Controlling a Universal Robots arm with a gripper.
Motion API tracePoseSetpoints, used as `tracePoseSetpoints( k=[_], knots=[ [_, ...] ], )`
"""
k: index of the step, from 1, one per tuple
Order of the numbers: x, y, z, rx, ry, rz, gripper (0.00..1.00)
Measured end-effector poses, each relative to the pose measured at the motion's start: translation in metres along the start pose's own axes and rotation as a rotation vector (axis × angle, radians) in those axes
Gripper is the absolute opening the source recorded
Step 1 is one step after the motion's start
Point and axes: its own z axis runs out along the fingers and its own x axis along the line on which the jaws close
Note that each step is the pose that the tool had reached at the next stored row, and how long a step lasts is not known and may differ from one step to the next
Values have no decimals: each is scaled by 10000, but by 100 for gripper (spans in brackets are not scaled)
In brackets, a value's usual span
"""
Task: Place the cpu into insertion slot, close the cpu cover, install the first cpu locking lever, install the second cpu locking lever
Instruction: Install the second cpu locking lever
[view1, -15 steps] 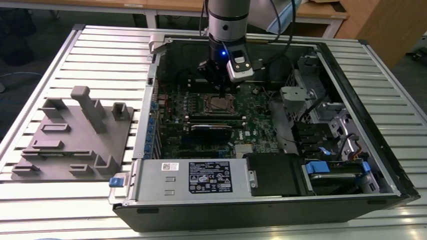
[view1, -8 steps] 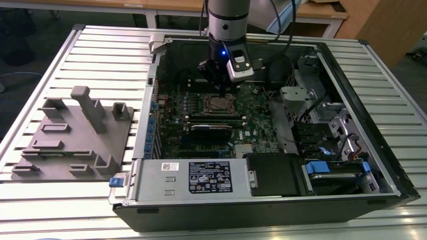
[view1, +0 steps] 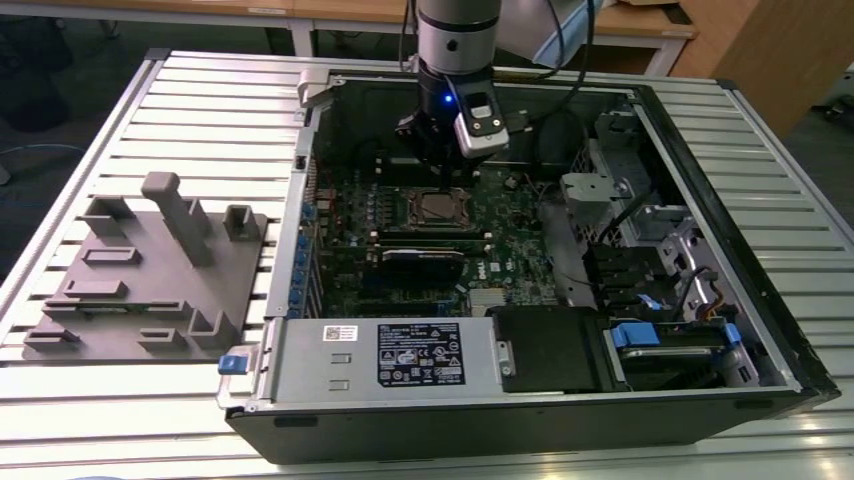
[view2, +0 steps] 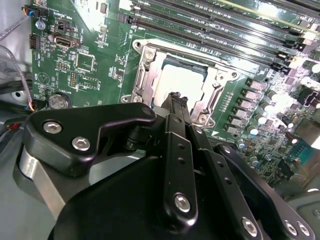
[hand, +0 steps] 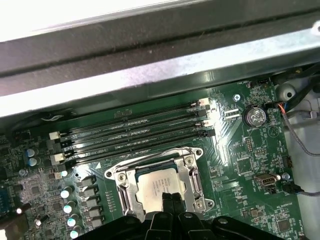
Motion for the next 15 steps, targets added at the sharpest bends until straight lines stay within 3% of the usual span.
tracePoseSetpoints(
  k=[15],
  knots=[
    [-3,-7,-19,0,0,-1,10]
  ],
)
